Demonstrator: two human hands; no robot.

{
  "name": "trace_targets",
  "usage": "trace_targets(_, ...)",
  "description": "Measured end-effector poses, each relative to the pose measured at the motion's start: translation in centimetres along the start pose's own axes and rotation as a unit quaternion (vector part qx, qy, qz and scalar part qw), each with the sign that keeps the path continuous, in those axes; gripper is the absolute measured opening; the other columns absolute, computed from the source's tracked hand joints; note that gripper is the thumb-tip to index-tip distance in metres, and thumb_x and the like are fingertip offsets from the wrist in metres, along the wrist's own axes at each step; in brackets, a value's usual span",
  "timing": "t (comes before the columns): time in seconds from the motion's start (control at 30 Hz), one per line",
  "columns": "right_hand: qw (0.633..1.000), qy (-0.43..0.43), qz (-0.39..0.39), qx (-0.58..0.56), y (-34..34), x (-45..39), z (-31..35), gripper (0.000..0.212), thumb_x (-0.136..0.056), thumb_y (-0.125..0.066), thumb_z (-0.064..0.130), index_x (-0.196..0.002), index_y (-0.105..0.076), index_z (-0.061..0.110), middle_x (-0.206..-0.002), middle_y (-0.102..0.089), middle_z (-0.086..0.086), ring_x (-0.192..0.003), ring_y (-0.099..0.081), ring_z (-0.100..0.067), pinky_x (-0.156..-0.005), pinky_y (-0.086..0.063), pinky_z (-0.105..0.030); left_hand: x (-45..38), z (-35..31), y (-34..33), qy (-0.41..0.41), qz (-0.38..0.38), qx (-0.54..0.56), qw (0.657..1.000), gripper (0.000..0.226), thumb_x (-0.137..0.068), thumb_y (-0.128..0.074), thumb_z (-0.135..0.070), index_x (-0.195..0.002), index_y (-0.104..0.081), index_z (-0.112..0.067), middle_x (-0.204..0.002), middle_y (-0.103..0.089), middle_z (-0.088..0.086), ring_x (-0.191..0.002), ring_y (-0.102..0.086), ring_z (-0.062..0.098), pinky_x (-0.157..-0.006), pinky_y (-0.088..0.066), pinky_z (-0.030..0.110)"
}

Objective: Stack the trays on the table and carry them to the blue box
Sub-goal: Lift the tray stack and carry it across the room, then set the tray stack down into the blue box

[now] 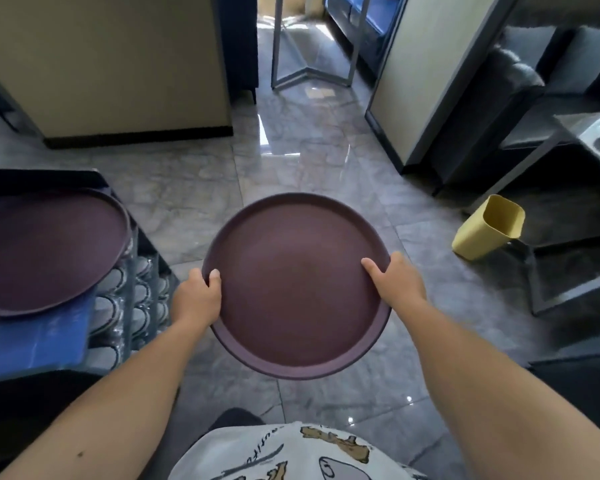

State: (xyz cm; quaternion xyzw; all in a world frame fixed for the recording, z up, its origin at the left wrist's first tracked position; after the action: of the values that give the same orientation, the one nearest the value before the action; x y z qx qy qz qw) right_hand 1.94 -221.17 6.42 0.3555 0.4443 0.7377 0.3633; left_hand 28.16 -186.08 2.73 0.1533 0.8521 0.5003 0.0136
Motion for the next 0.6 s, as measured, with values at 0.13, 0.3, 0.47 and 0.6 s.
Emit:
trace_targets(0.13,0.999,0.038,0.02,0.005,-2.0,-4.6,6.0,0.061,-0.084,-0.048,0.068,-0.103,-0.048,0.011,-0.102,-0.062,-0.011,-0.094,-0.059,-0.035,-0.07,-0.044,-0.039,-4.0,2.2,1.4,0.037,-0.024,-0.015,0.999,0.044,-0.093,-0.033,-0.05,-0.093,-0.05,-0.009,-0.091,-0.062,0.019,-0.085,-0.058,0.039,-0.066,-0.04,0.04)
trace_targets(0.3,0.996,0.084,0.029,0.007,-4.9,-9.7,14.7,0.058,-0.084,-0.049,0.068,-0.097,-0.046,0.012,-0.099,-0.062,-0.011,-0.092,-0.059,-0.035,-0.068,-0.045,-0.04,-10.5,5.5,3.2,0.069,-0.042,-0.006,0.997,0.041,-0.094,-0.035,-0.047,-0.091,-0.049,-0.009,-0.094,-0.062,0.023,-0.087,-0.058,0.04,-0.067,-0.038,0.04)
trace_targets(0.47,0.992,0.117,0.037,0.022,-7.6,-13.7,23.6,0.064,-0.084,-0.048,0.068,-0.108,-0.049,0.008,-0.104,-0.063,-0.012,-0.096,-0.059,-0.037,-0.072,-0.043,-0.039,-16.8,8.7,6.5,0.103,-0.055,-0.009,0.993,0.04,-0.093,-0.034,-0.049,-0.084,-0.044,-0.011,-0.087,-0.061,0.019,-0.071,-0.048,0.031,-0.062,-0.037,0.038)
trace_targets(0.6,0.987,0.143,0.062,0.038,-10.5,-16.3,31.4,0.066,-0.084,-0.045,0.071,-0.108,-0.048,0.009,-0.1,-0.065,-0.013,-0.092,-0.061,-0.036,-0.071,-0.044,-0.04,-20.9,12.1,10.2,0.139,-0.091,-0.007,0.986,0.038,-0.093,-0.036,-0.047,-0.082,-0.043,-0.011,-0.086,-0.062,0.022,-0.076,-0.054,0.038,-0.062,-0.035,0.038)
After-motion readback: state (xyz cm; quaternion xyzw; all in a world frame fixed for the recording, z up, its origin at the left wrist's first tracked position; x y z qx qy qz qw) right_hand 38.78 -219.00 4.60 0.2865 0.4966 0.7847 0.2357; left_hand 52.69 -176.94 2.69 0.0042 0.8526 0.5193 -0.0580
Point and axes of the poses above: each hand's wrist, its own x-axis away from the middle knuckle, its own y-axis out of the back of the hand, z = x × y, the point moved 10 cm from there along -x, towards the middle knuckle
